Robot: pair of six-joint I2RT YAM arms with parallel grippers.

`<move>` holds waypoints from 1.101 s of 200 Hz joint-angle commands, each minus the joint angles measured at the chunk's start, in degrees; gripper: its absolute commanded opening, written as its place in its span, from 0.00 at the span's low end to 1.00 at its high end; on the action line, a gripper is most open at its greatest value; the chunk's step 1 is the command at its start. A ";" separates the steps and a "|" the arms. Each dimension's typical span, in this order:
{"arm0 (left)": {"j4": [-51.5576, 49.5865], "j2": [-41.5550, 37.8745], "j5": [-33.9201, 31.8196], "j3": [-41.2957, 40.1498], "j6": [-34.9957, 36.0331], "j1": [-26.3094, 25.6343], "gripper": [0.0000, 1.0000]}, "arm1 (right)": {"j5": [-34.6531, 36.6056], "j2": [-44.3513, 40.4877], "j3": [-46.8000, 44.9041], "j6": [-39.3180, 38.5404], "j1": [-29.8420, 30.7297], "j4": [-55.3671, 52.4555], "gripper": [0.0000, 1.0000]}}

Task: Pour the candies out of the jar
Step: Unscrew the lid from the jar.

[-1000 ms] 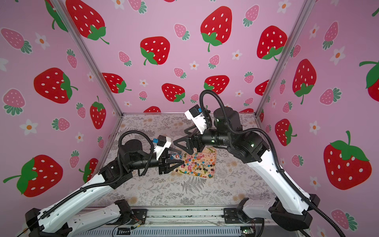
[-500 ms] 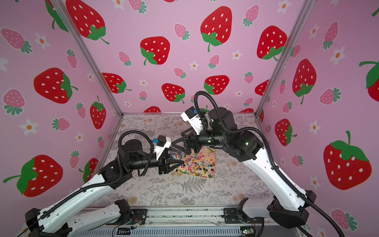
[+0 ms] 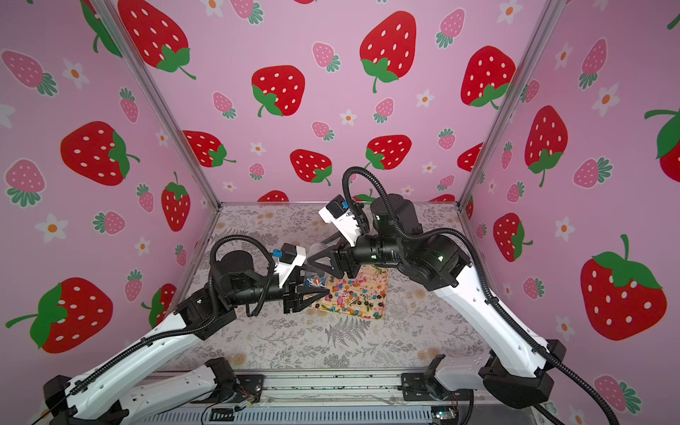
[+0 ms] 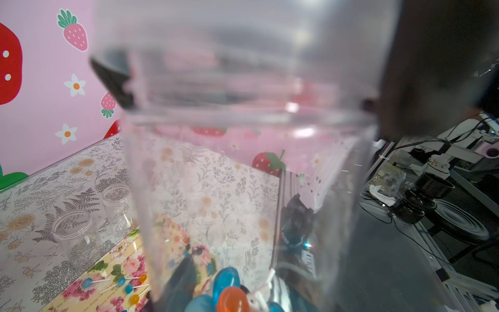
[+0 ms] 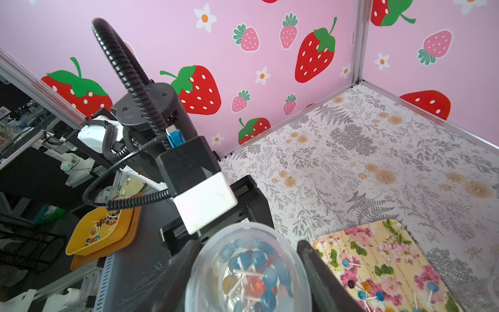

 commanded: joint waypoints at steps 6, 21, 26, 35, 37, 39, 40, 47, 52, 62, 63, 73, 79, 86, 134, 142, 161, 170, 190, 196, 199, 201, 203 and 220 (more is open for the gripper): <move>-0.02 -0.46 2.87 0.54 -0.74 0.12 0.52 | -6.50 -0.23 3.35 -9.44 -1.64 1.34 0.55; 0.15 -0.21 3.94 0.82 -1.08 0.03 0.52 | -11.63 0.40 4.26 -12.15 -3.20 2.08 0.54; 0.16 -0.04 4.43 0.96 -1.22 0.14 0.52 | -13.72 0.62 4.45 -13.23 -3.77 2.44 0.54; 0.16 0.17 5.48 1.22 -1.44 0.06 0.52 | -17.66 0.80 4.86 -15.79 -4.44 3.07 0.54; 0.16 0.29 5.74 1.28 -1.49 0.09 0.52 | -18.26 0.85 4.96 -16.36 -4.53 3.19 0.54; 0.16 0.35 6.01 1.32 -1.55 0.02 0.52 | -18.87 0.88 5.05 -16.90 -4.62 3.31 0.54; 0.20 0.35 6.13 1.37 -1.58 0.05 0.52 | -19.15 0.88 5.11 -17.17 -4.68 3.34 0.54; 0.31 0.72 6.92 1.50 -1.85 0.07 0.52 | -20.71 0.89 5.38 -18.92 -4.89 3.62 0.54; 0.34 0.81 7.32 1.66 -2.03 0.01 0.52 | -21.53 0.97 5.65 -20.17 -5.04 3.72 0.54; 0.34 1.15 7.94 1.85 -2.24 0.06 0.52 | -22.63 1.06 6.17 -22.39 -5.30 3.80 0.54; 0.34 1.20 7.97 1.86 -2.24 0.07 0.52 | -22.74 1.06 6.20 -22.55 -5.33 3.81 0.54; 0.34 1.30 8.22 1.99 -2.24 0.01 0.52 | -24.43 1.15 6.39 -24.25 -5.51 4.26 0.54; 0.34 1.25 8.26 2.03 -2.17 0.05 0.52 | -25.33 1.31 6.64 -24.90 -5.59 4.55 0.54; 0.34 1.32 8.33 2.11 -2.07 0.05 0.52 | -26.22 1.61 7.03 -25.36 -5.62 4.72 0.54; 0.25 1.02 8.03 2.22 -1.62 -0.01 0.52 | -27.91 3.53 8.23 -24.79 -5.70 4.53 0.55; 0.33 0.92 7.77 2.21 -1.63 -0.01 0.52 | -27.59 3.38 7.66 -24.20 -5.66 5.02 0.56; 0.34 0.70 7.44 2.06 -1.62 -0.01 0.52 | -25.76 2.20 6.04 -23.12 -5.67 6.50 0.56; 0.34 0.53 7.37 1.87 -1.71 -0.04 0.52 | -24.79 1.71 5.79 -22.90 -5.68 6.59 0.57; 0.34 0.05 7.00 1.19 -1.97 -0.04 0.52 | -23.21 1.02 6.26 -22.37 -5.70 6.49 0.57; 0.44 -0.07 6.83 0.92 -2.06 -0.01 0.52 | -23.08 0.98 6.51 -22.48 -5.71 6.38 0.57; 0.50 -0.13 6.73 0.83 -2.06 -0.01 0.52 | -23.08 0.91 6.66 -22.59 -5.71 6.21 0.57; 0.51 -0.16 6.76 0.70 -2.13 0.03 0.52 | -23.08 0.89 6.77 -22.68 -5.71 6.08 0.57; 0.58 -0.25 6.70 0.65 -2.21 0.00 0.52 | -23.11 0.89 6.89 -22.70 -5.71 5.98 0.57; 0.56 -0.52 6.60 0.29 -2.33 -0.03 0.52 | -23.92 1.14 7.90 -23.35 -5.79 5.20 0.57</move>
